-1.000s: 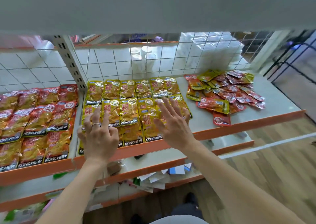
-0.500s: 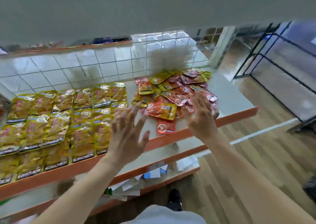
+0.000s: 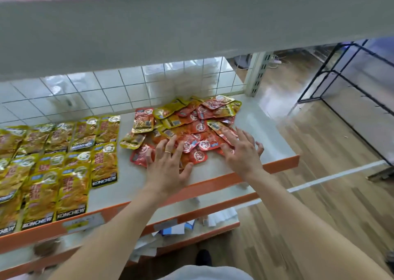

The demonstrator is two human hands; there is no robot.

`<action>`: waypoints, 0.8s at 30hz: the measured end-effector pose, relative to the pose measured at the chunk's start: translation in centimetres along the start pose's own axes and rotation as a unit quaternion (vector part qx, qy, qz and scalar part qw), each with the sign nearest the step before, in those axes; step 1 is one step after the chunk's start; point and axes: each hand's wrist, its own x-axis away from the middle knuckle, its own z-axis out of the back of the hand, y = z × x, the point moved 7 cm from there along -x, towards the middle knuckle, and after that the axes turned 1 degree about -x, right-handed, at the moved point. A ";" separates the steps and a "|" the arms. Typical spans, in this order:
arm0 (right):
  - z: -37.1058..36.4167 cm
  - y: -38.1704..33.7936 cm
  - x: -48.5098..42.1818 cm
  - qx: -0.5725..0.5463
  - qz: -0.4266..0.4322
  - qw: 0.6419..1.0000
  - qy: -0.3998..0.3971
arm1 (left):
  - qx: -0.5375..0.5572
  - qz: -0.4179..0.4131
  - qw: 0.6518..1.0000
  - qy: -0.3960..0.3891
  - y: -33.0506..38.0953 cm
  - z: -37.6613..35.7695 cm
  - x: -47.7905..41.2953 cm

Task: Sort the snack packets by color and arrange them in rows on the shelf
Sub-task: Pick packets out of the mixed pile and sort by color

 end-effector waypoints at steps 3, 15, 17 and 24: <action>-0.4 0.2 -0.1 0.027 0.014 0.999 0.024 | -0.009 0.010 1.000 0.013 0.0 -0.1 -0.3; 0.4 1.3 1.2 -0.119 0.055 0.977 0.168 | 0.026 -0.035 0.994 0.095 0.1 0.3 0.2; 1.0 2.6 1.0 -0.237 0.001 0.955 0.176 | 0.032 -0.037 0.994 0.097 0.2 0.1 0.4; 3.7 0.3 0.1 -0.447 -0.022 0.894 -0.023 | 0.207 -0.056 0.962 0.172 0.4 3.2 0.7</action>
